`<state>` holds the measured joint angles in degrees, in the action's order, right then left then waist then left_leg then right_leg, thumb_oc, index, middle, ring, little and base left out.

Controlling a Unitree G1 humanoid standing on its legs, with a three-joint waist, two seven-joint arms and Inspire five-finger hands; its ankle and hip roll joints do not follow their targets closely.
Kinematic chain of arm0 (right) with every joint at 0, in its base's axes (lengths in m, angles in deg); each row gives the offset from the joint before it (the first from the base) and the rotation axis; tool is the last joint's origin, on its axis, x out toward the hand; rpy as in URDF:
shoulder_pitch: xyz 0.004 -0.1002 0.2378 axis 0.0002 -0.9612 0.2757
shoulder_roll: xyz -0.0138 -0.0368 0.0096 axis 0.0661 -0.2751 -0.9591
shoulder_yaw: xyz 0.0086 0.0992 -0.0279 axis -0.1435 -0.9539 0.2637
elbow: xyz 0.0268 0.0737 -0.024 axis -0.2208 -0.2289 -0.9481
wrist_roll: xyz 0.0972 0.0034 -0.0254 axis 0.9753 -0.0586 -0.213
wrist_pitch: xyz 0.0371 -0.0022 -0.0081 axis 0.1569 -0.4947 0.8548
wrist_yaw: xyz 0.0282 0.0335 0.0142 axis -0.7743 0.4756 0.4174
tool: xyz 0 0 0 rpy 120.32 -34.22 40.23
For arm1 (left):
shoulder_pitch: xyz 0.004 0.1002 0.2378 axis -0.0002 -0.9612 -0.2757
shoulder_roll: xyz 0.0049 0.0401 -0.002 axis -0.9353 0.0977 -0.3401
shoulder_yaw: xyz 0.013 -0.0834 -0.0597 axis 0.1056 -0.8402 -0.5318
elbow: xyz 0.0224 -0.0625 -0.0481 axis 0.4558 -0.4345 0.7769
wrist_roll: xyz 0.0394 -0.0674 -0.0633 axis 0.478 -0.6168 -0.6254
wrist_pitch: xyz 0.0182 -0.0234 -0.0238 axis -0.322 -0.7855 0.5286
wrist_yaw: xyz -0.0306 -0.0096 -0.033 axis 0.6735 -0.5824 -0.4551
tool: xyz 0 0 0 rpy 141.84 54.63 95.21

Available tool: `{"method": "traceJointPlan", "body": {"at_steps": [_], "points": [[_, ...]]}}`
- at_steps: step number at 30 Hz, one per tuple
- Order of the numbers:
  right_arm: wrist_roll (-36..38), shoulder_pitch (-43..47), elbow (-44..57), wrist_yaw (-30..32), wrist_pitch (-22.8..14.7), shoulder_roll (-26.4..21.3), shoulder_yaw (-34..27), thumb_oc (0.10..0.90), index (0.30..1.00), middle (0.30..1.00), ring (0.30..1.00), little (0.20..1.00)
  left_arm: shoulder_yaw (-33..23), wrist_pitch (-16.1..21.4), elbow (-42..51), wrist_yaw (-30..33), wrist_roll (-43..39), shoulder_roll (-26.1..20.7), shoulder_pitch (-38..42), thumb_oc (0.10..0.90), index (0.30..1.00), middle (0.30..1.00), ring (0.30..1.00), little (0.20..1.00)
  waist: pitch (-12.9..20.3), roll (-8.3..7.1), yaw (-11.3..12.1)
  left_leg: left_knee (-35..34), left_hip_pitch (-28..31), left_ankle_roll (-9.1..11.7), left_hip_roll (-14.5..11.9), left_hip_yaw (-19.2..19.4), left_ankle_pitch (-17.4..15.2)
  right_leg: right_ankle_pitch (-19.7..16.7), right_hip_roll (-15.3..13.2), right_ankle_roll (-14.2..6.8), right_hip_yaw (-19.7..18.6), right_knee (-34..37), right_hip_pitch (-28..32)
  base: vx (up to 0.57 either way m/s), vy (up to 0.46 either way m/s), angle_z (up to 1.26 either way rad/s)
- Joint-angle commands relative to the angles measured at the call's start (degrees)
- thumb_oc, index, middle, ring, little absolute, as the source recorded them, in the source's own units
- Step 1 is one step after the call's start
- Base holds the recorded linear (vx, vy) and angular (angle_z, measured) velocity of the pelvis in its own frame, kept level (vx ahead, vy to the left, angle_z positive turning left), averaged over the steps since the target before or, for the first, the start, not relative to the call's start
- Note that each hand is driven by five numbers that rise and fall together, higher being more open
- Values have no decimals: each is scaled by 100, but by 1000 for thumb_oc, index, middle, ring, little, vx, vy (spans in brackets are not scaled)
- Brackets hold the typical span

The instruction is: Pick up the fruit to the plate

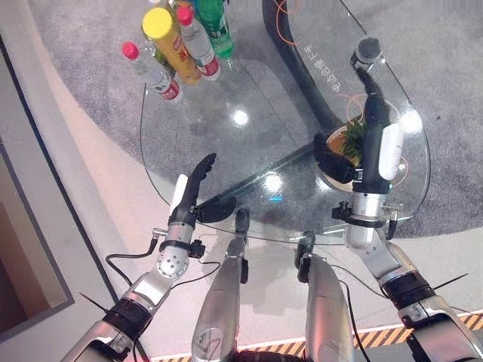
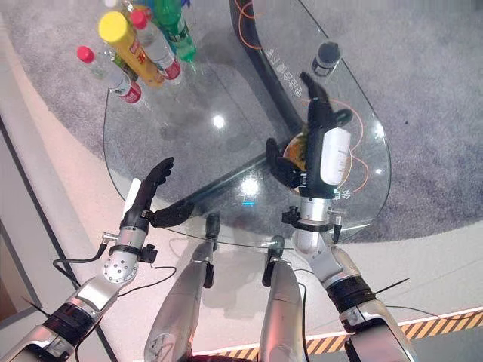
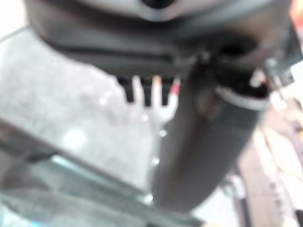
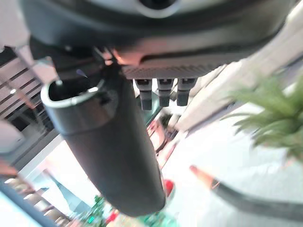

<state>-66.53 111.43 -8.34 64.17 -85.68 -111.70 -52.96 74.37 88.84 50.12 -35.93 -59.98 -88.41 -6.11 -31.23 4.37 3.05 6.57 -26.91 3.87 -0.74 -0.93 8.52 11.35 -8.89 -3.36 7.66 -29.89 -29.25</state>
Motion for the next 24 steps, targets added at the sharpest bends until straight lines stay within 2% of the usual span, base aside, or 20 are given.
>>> {"method": "traceJointPlan", "body": {"at_steps": [1,5,8,11,14,18,21,22,23,24], "points": [[6,257,908,-233,-700,-63,-29,800,900,900,900,900,-392,435,661,-63,19,22,30,800,900,900,900,900,144,-336,-40,725,562,-301,450,290,-901,-1258,246,-120,304,1559,756,0,0,0],[206,-40,971,-694,-860,-60,118,800,900,900,900,900,-445,436,600,-199,-19,93,-150,800,900,900,900,900,144,-350,-19,462,1130,-272,432,223,-870,-1225,243,-119,321,1761,1337,10,-5,0],[311,-440,942,-1096,-917,-66,311,800,900,900,900,900,-479,361,562,-280,-52,157,-410,800,900,900,900,900,409,-378,-1,186,1529,-240,392,150,-831,-1196,255,-115,324,2013,1791,52,-20,7],[337,-805,866,-1227,-969,-71,419,800,900,900,900,900,-475,254,457,-335,-155,228,-621,800,900,900,900,900,681,-423,0,-43,1822,-205,346,80,-807,-1182,272,-119,325,2230,2127,69,-32,2],[418,-1304,757,-1604,-1000,-42,519,800,900,900,900,900,-480,119,169,-499,-244,374,-930,800,900,900,900,900,1050,-503,-6,-304,2147,-166,308,43,-772,-1212,283,-143,317,2526,2511,107,-45,1],[1014,-1706,596,-2254,-815,-7,609,800,900,900,900,900,-479,-103,-243,-754,-306,475,-1191,800,900,900,900,900,1391,-565,-42,-480,2398,-135,239,57,-756,-1260,274,-175,305,2729,2765,76,-27,0],[1593,-1964,367,-2938,-579,64,632,800,900,900,900,900,-424,-127,-660,-993,-137,514,-1322,800,900,900,900,900,1626,-581,-94,-630,2586,-117,180,95,-744,-1294,275,-200,291,2884,2938,75,-17,0],[1604,-1966,372,-2950,-576,61,629,800,900,900,900,900,-423,-125,-661,-994,-137,514,-1323,800,900,900,900,900,1626,-580,-93,-636,2591,-116,180,96,-742,-1296,276,-200,290,2890,2943,56,-22,-2],[2029,-2091,149,-3692,-268,74,694,800,900,900,900,900,-409,-200,-890,-1175,-117,529,-1373,800,900,900,900,900,1746,-584,-115,-738,2680,-104,149,110,-723,-1319,270,-218,287,2980,3025,49,-29,-1],[2149,-2141,55,-3963,-155,71,738,800,900,900,900,900,-409,-202,-1022,-1250,-129,539,-1384,800,900,900,900,900,1795,-587,-118,-806,2733,-97,133,107,-702,-1338,268,-230,293,3032,3073,59,-42,-3]]}}
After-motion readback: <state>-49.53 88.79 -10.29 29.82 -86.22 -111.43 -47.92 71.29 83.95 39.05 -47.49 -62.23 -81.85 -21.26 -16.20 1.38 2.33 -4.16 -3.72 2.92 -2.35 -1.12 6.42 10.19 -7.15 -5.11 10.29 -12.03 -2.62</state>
